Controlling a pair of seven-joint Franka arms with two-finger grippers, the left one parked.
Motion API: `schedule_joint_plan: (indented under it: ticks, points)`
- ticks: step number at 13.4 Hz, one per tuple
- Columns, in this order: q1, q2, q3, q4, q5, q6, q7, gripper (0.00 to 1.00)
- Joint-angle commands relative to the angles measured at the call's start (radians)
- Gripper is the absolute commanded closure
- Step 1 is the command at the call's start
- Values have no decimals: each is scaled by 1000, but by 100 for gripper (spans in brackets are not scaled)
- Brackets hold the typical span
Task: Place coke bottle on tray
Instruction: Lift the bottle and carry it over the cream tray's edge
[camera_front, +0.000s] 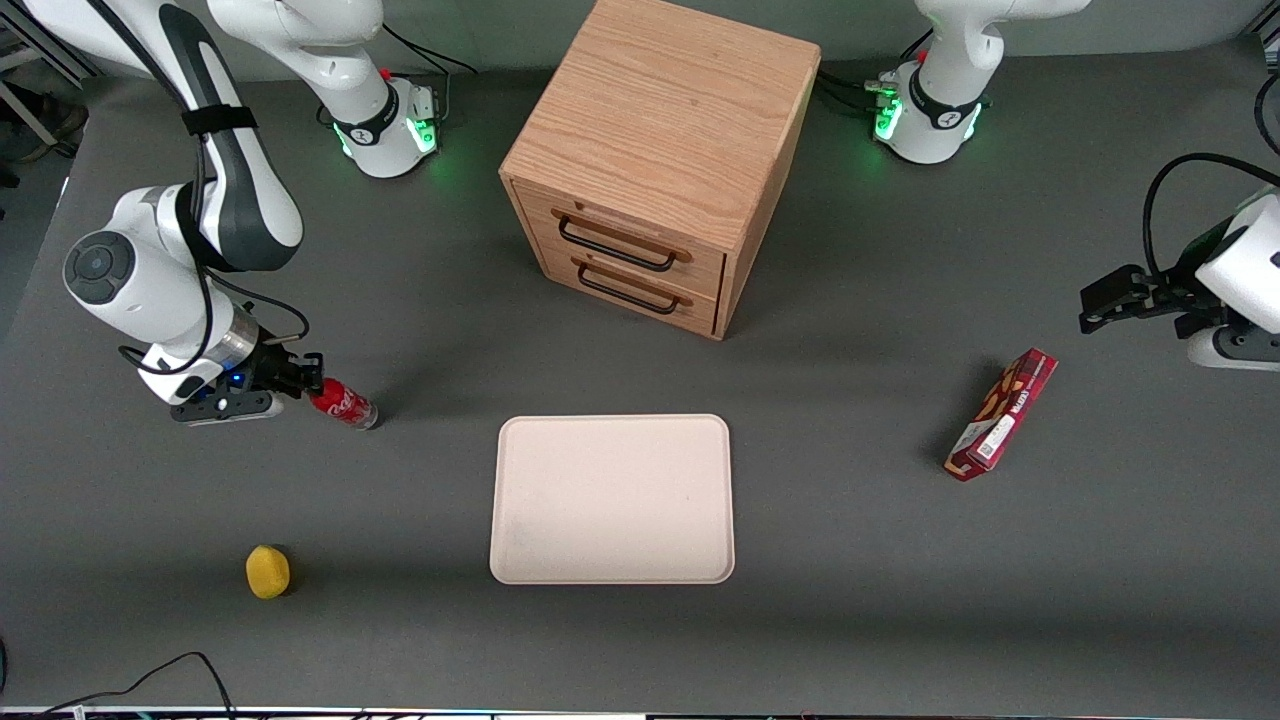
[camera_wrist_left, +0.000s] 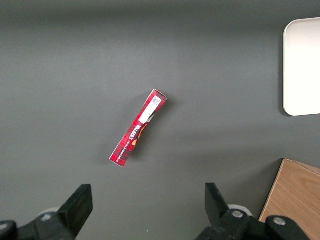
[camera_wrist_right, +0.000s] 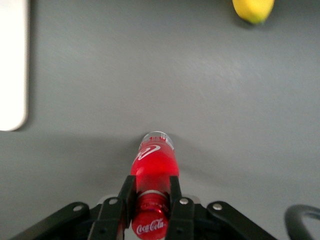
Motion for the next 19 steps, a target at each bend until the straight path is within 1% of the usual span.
schedule_joint_plan:
  ticks: [1, 3, 4, 6, 7, 9, 11, 12, 15, 17, 19]
  points:
    - [98, 167, 13, 345, -18, -206, 154, 100]
    - [137, 323, 14, 629, -76, -347, 193, 100]
    - [176, 392, 8, 746, -87, -389, 193, 100]
    - [227, 518, -6, 906, -88, -405, 208, 100]
    - [238, 567, -12, 970, -88, -403, 219, 100]
    - [319, 649, -33, 1099, -88, -403, 263, 100]
    - [440, 700, -111, 1162, -87, -386, 366, 100]
    - [480, 707, -149, 1173, -81, -375, 380, 100]
    - [487, 732, -156, 1175, -74, -313, 385, 100]
    - [490, 766, -151, 1173, -74, -247, 421, 100]
    - [490, 783, -151, 1172, -74, -236, 423, 100]
